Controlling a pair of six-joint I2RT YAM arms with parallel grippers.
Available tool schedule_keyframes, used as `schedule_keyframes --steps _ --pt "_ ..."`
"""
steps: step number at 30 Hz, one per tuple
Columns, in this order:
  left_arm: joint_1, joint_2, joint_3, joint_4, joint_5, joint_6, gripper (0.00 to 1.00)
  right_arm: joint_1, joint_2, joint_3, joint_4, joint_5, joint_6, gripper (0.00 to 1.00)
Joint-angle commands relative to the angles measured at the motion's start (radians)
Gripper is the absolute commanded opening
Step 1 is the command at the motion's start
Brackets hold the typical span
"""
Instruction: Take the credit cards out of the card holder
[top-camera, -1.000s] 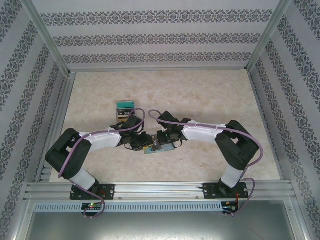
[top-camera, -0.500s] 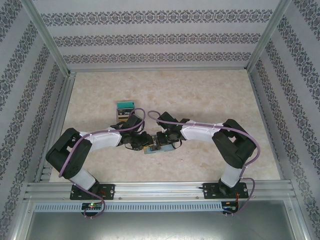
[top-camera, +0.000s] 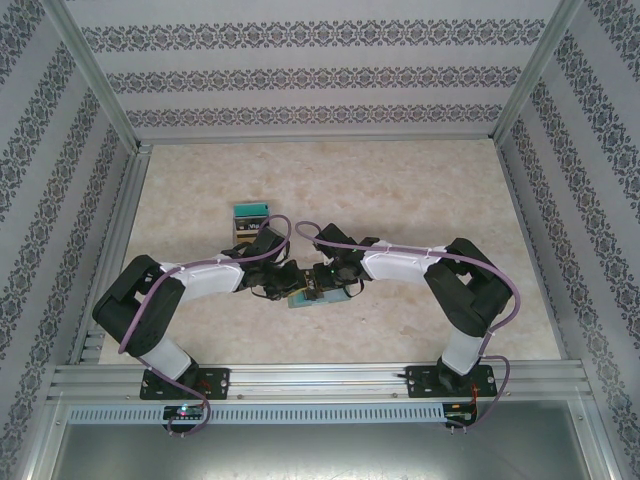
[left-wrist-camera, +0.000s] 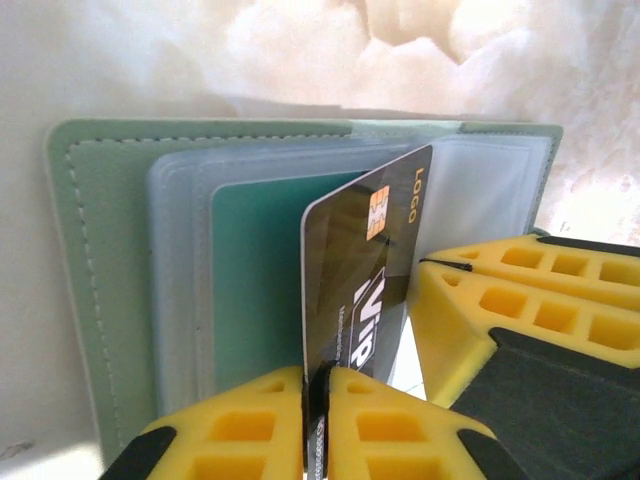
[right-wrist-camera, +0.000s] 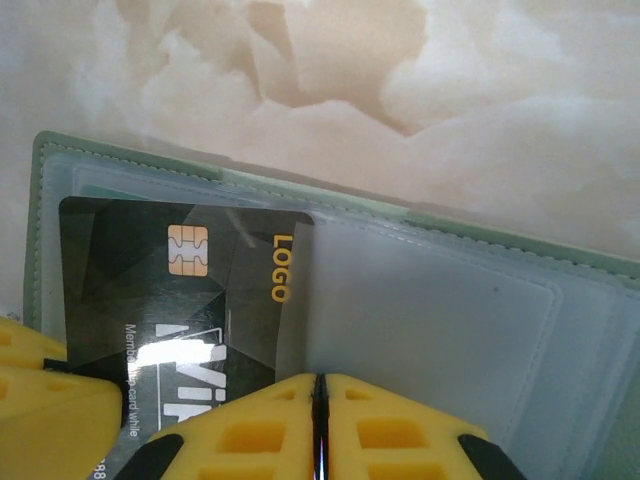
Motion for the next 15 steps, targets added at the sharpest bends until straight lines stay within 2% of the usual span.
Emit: schedule_keyframes --steps 1,4,15 --pt "0.007 -0.017 -0.002 0.013 -0.005 -0.006 0.1 0.012 0.017 0.0 -0.001 -0.004 0.003 0.13" --pt "0.007 -0.032 0.003 -0.016 -0.013 0.005 0.05 0.012 0.014 -0.003 -0.001 -0.002 0.003 0.13" --pt "0.032 -0.148 0.003 -0.186 -0.063 0.077 0.06 0.011 0.008 -0.004 0.0 0.003 -0.001 0.15"
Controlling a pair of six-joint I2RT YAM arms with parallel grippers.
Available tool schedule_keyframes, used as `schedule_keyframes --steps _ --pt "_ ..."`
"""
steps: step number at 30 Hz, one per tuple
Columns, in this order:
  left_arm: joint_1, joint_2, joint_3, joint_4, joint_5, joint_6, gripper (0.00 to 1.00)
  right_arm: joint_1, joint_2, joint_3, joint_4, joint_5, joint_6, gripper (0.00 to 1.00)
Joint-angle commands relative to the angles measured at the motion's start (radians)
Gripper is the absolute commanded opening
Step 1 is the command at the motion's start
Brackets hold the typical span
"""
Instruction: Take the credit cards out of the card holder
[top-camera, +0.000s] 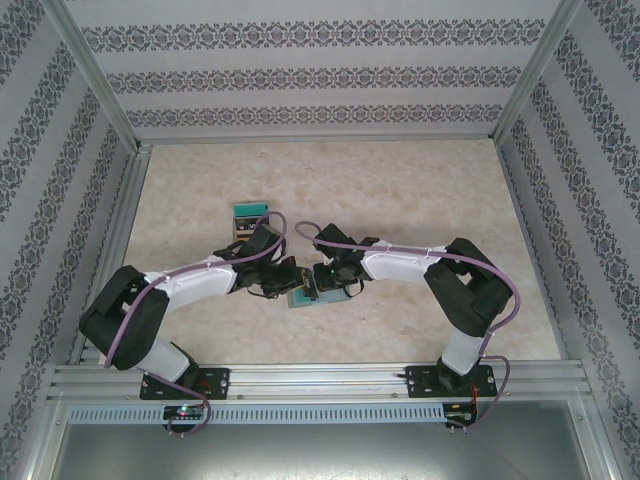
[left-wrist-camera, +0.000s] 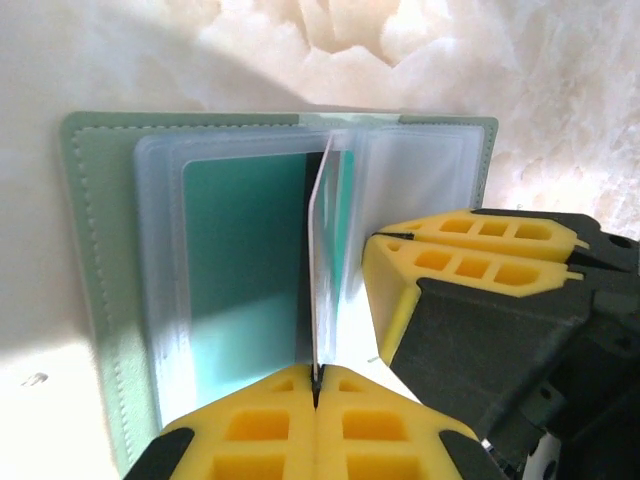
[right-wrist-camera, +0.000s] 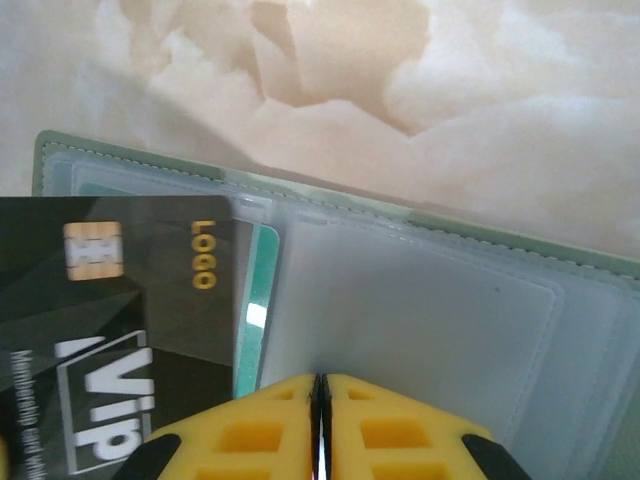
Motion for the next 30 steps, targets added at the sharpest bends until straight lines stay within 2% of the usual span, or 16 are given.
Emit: schedule_keyframes --steps 1,8,14,20,21,24,27,29,30 --pt "0.032 -0.058 0.0 -0.123 -0.041 0.05 0.06 0.011 0.007 -0.003 -0.001 0.003 0.0 0.15" --pt "0.052 -0.169 0.045 -0.275 -0.07 0.113 0.06 0.01 -0.016 0.002 -0.002 0.007 -0.005 0.17" --pt "0.053 -0.198 0.21 -0.511 -0.193 0.316 0.03 -0.007 -0.085 0.034 -0.011 -0.002 -0.025 0.36" --pt "0.053 -0.175 0.407 -0.69 -0.384 0.611 0.02 -0.033 -0.2 0.036 -0.023 0.018 -0.044 0.55" --pt "0.053 -0.171 0.435 -0.705 -0.414 0.672 0.0 -0.042 -0.22 0.032 -0.025 0.021 -0.044 0.61" --pt "0.052 -0.176 0.468 -0.689 -0.497 0.864 0.0 -0.067 -0.277 0.018 -0.025 0.02 -0.044 0.65" --pt "0.053 -0.193 0.475 -0.646 -0.519 1.089 0.0 -0.089 -0.327 -0.001 -0.025 0.03 -0.041 0.84" --pt "0.053 -0.195 0.482 -0.632 -0.577 1.216 0.0 -0.101 -0.355 -0.015 -0.026 0.038 -0.038 0.98" --pt "0.053 -0.189 0.484 -0.628 -0.617 1.295 0.0 -0.107 -0.368 -0.024 -0.026 0.042 -0.036 0.98"
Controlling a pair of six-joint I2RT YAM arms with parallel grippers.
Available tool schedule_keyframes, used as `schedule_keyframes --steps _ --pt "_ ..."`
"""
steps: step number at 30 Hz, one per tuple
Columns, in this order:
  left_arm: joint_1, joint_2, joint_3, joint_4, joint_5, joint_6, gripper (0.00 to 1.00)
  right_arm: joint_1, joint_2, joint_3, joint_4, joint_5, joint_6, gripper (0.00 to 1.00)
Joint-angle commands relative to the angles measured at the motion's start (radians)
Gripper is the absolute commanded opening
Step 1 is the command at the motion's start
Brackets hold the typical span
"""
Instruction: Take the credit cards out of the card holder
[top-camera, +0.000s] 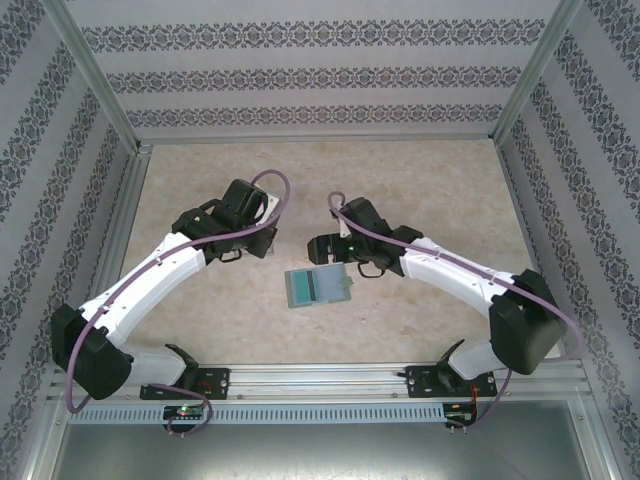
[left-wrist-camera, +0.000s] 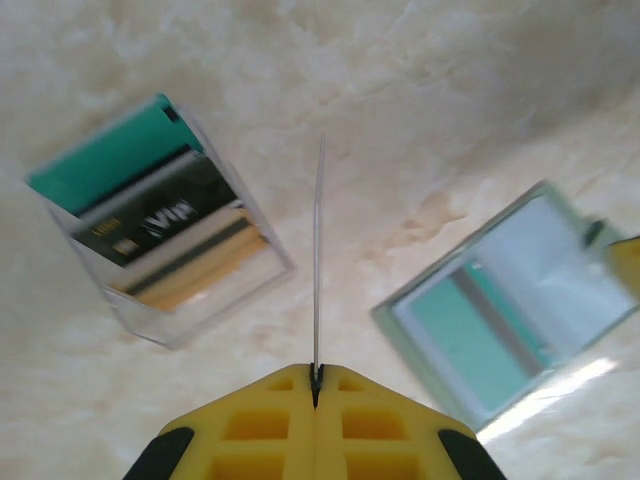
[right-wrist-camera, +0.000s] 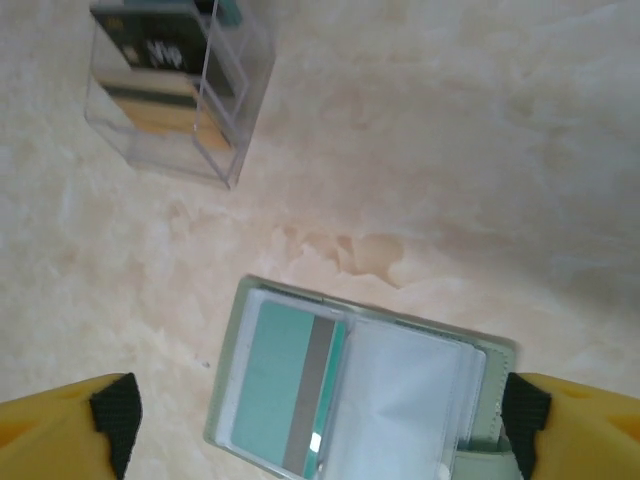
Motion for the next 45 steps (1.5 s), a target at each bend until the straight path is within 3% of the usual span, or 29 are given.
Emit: schedule_keyframes --steps 1,5,9,15,29,45 --pt "0.007 0.0 0.027 -0.026 -0.16 0.379 0.0 -0.017 -0.05 -0.036 -0.012 0.032 0.002 0.98" --pt "0.011 0.075 0.037 -0.027 -0.27 0.588 0.0 -0.037 -0.081 -0.061 -0.004 0.043 0.009 0.98" --pt "0.038 0.131 -0.004 0.049 -0.292 0.771 0.0 -0.053 -0.097 -0.074 0.002 0.047 0.015 0.98" --pt "0.075 0.201 -0.032 0.188 -0.324 0.918 0.0 -0.064 -0.1 -0.082 -0.002 0.045 0.019 0.98" --pt "0.086 0.278 -0.052 0.196 -0.276 0.954 0.0 -0.085 -0.051 -0.067 0.002 0.026 0.02 0.98" --pt "0.112 0.39 -0.025 0.278 -0.314 0.932 0.01 -0.092 -0.039 -0.07 0.008 0.015 0.026 0.98"
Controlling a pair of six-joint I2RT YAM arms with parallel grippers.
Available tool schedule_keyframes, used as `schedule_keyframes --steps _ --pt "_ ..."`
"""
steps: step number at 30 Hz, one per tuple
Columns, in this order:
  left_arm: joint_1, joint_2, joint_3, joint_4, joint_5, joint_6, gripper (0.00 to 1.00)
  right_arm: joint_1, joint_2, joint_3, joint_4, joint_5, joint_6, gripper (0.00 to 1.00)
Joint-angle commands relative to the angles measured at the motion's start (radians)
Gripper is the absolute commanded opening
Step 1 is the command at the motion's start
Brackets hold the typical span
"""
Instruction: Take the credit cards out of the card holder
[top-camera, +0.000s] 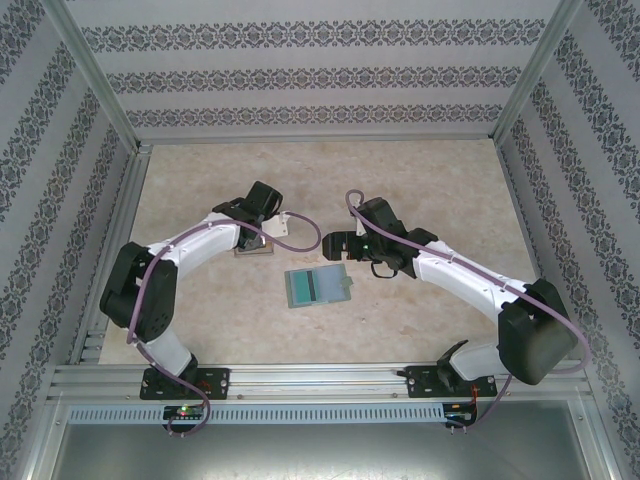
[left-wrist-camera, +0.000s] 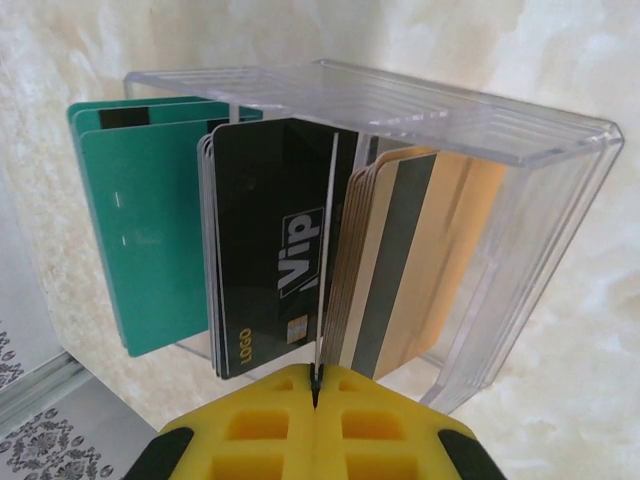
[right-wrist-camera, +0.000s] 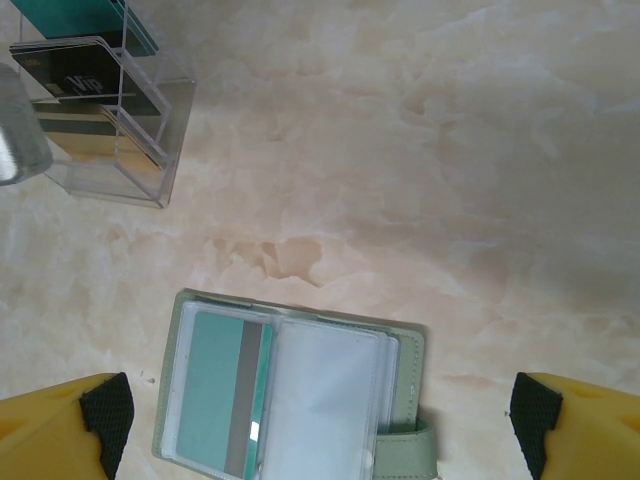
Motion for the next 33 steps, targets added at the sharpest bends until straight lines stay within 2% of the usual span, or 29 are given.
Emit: schedule_keyframes --steps 1,8,9,11,22,28,30,31,33 --pt "0.014 0.027 0.034 0.037 -0.027 -0.013 0.03 -0.012 0.01 0.0 0.006 -0.009 0.015 0.98" --pt "0.017 0.061 0.042 0.085 -0.073 -0.032 0.11 -0.014 0.023 0.006 0.012 -0.019 0.014 0.98" --pt "0.018 0.064 0.046 0.088 -0.079 -0.03 0.13 -0.014 0.025 0.007 0.011 -0.02 0.014 0.98" --pt "0.022 0.071 0.055 0.093 -0.088 -0.034 0.26 -0.014 0.028 0.008 0.014 -0.023 0.015 0.98" --pt "0.056 0.101 0.119 0.122 -0.163 -0.075 0.26 -0.014 0.029 0.004 0.02 -0.033 0.022 0.98" --pt "0.06 0.082 0.126 0.101 -0.152 -0.12 0.27 -0.013 0.031 0.002 0.021 -0.044 0.025 0.98" --pt "0.059 0.054 0.13 0.093 -0.143 -0.175 0.27 -0.013 0.03 0.001 0.019 -0.047 0.024 0.98" --pt "0.061 0.04 0.137 0.078 -0.134 -0.212 0.29 -0.012 0.032 -0.001 0.02 -0.049 0.023 0.98" --pt "0.061 0.002 0.168 0.014 -0.098 -0.337 0.45 -0.009 0.034 -0.001 0.013 -0.05 0.018 0.98"
